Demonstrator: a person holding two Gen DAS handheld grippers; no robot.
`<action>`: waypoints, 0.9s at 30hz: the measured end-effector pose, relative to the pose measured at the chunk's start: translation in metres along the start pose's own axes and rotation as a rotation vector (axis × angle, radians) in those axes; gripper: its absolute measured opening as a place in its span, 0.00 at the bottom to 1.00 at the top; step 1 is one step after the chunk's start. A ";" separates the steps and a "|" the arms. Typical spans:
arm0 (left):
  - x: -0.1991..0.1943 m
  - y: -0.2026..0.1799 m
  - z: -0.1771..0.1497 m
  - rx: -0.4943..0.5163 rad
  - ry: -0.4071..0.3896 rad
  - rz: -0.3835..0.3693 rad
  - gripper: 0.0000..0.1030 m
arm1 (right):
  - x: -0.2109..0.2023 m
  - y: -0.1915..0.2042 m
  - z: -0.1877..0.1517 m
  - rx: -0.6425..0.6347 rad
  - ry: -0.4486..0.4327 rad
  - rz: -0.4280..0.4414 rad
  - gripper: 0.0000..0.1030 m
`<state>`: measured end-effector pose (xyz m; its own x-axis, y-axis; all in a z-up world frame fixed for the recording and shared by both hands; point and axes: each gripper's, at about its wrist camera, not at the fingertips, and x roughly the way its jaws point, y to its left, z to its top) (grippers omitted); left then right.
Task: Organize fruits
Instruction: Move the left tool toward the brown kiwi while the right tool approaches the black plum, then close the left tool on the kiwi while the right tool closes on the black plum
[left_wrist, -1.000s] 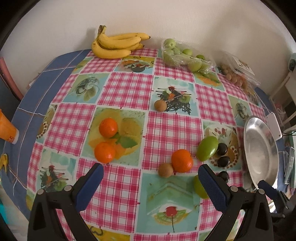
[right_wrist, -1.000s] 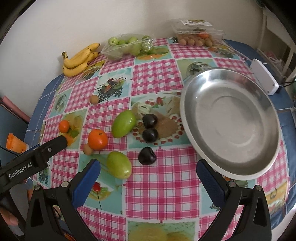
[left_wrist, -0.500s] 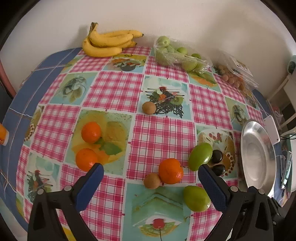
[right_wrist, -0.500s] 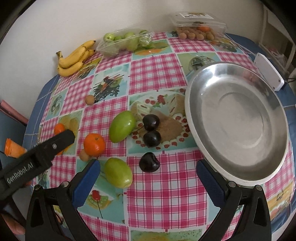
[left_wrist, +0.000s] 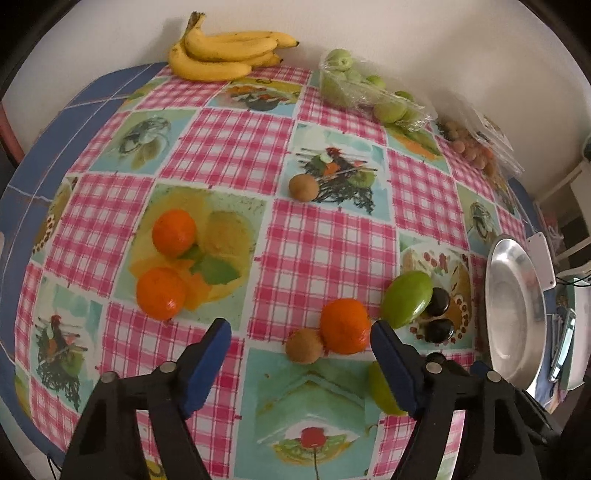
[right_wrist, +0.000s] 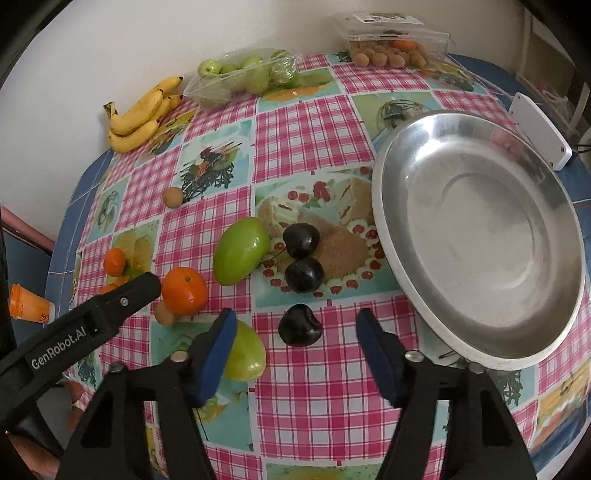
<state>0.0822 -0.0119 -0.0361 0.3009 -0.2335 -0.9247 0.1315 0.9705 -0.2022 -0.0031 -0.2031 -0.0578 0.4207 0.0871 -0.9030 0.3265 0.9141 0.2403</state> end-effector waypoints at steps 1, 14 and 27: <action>0.000 0.001 -0.001 -0.003 0.004 -0.002 0.77 | 0.001 0.000 0.000 0.001 0.002 -0.004 0.58; 0.013 -0.007 -0.010 0.059 0.055 0.007 0.44 | 0.021 -0.002 -0.004 0.001 0.063 -0.017 0.43; 0.013 -0.014 -0.010 0.123 0.052 0.015 0.30 | 0.030 -0.001 -0.004 0.002 0.075 -0.015 0.35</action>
<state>0.0750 -0.0284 -0.0487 0.2543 -0.2122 -0.9436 0.2432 0.9583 -0.1500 0.0058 -0.2002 -0.0861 0.3509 0.1028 -0.9308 0.3345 0.9146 0.2271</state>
